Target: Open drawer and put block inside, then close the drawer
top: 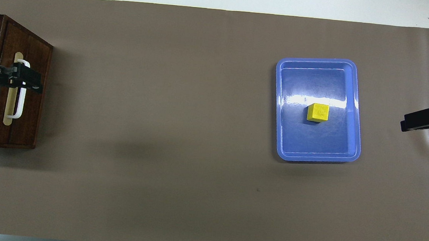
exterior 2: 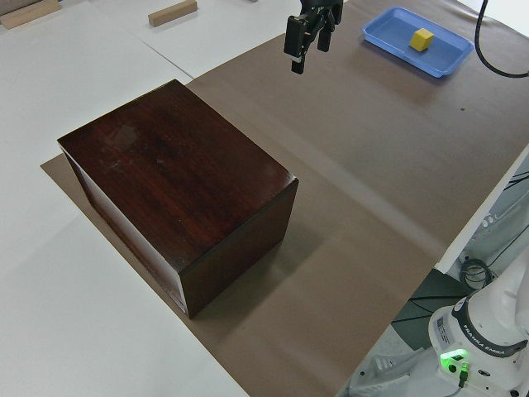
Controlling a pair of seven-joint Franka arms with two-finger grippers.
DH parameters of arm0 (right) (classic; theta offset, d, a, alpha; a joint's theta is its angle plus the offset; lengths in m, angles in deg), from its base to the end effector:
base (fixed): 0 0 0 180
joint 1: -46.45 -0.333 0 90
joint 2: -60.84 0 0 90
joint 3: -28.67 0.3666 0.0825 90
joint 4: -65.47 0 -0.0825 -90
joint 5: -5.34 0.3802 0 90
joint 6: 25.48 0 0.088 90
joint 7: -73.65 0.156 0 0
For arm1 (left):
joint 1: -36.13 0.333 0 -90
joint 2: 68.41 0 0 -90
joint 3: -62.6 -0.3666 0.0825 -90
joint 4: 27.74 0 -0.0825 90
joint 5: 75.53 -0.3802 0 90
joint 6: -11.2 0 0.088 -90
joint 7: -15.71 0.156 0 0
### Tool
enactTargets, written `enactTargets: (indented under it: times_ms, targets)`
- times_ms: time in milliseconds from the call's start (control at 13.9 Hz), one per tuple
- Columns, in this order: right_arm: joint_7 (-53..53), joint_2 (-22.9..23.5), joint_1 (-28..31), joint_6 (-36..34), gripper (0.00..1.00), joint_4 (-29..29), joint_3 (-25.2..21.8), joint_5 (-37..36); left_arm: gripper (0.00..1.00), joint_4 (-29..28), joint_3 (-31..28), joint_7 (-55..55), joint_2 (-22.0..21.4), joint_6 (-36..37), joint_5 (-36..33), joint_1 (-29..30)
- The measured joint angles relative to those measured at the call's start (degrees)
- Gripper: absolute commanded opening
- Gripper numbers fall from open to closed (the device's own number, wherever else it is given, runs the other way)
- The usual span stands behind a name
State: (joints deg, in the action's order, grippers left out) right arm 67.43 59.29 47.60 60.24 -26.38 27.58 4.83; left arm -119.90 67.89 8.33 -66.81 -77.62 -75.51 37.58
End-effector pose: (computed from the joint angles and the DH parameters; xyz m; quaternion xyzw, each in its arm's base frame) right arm 0.5280 -0.0222 0.6197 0.9986 0.0346 -0.0402 0.0012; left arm 0.5505 -0.0363 0.5916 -0.9986 -0.0308 0.0430 0.0028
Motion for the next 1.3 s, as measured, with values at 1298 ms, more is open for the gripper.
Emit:
enactTargets:
  times_ms: [1298]
  targets:
    - [-80.63, 3.73, 9.47, 33.74, 1.00, -28.62, -0.56, 26.32, 1.00, 0.00, 0.00, 0.00, 0.00, 0.00, 0.00, 0.00]
